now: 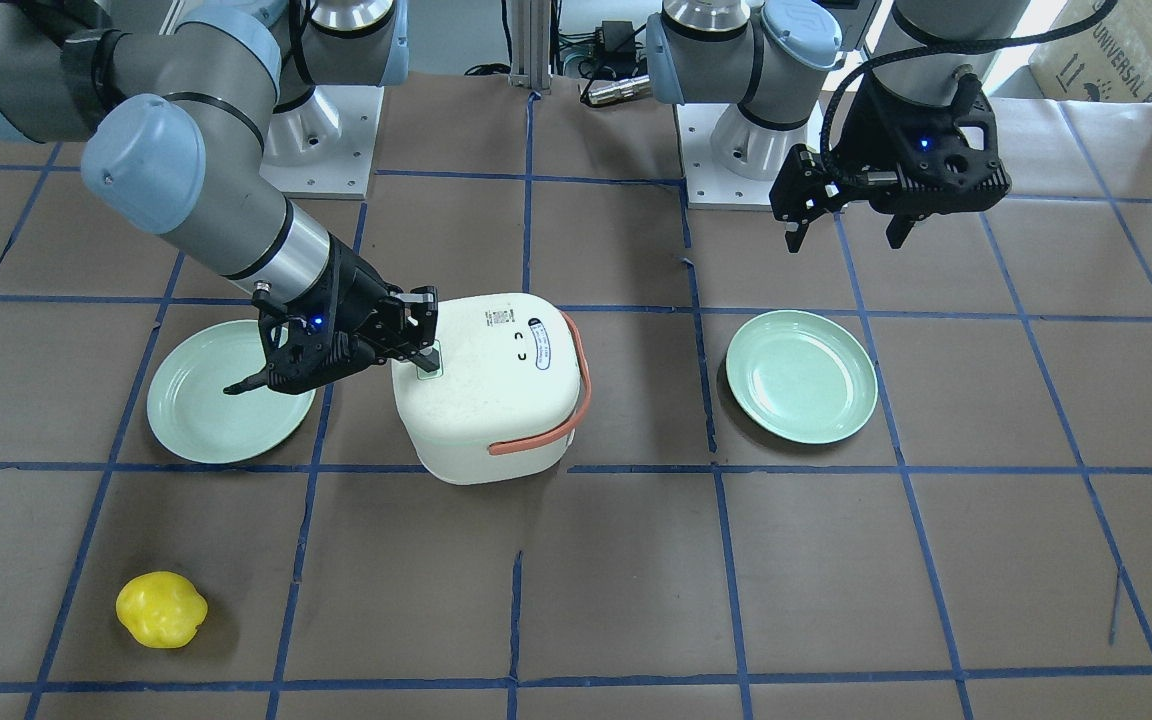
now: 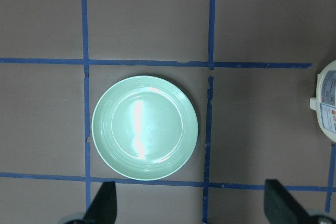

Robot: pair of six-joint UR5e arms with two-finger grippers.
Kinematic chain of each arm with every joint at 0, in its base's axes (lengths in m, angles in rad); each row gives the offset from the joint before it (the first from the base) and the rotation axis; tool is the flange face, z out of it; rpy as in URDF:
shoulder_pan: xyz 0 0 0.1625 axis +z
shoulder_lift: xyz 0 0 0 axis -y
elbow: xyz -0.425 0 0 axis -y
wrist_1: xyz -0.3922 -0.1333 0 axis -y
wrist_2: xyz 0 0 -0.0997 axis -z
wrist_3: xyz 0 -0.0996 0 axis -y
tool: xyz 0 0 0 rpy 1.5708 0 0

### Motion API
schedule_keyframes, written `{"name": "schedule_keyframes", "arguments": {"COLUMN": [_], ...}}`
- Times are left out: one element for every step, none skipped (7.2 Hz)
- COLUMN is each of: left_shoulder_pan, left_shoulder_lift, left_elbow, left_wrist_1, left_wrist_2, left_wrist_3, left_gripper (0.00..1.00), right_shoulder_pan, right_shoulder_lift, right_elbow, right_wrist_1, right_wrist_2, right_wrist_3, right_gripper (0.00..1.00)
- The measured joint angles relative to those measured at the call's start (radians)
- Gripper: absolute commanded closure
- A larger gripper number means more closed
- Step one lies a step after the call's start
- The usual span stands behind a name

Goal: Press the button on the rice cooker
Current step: 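Press down on the green lid button with the right gripper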

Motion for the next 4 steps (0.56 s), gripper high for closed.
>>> {"name": "schedule_keyframes", "arguments": {"left_shoulder_pan": [0.000,0.000,0.000,0.000], "left_shoulder_lift": [0.000,0.000,0.000,0.000], "left_elbow": [0.000,0.000,0.000,0.000], "left_wrist_1": [0.000,0.000,0.000,0.000], "left_wrist_2": [0.000,0.000,0.000,0.000], "left_wrist_3": [0.000,0.000,0.000,0.000], "left_gripper": [0.00,0.00,0.00,0.00], "right_shoulder_pan": [0.000,-0.001,-0.001,-0.002], "right_shoulder_lift": [0.002,0.003,0.003,0.002], "right_elbow": [0.002,0.002,0.003,0.001], "right_wrist_1": [-0.005,-0.007,-0.008,-0.008], "right_wrist_2": [0.004,0.006,0.006,0.006], "right_wrist_3": [0.000,-0.002,-0.005,-0.007], "right_gripper": [0.95,0.95,0.94,0.88]}}
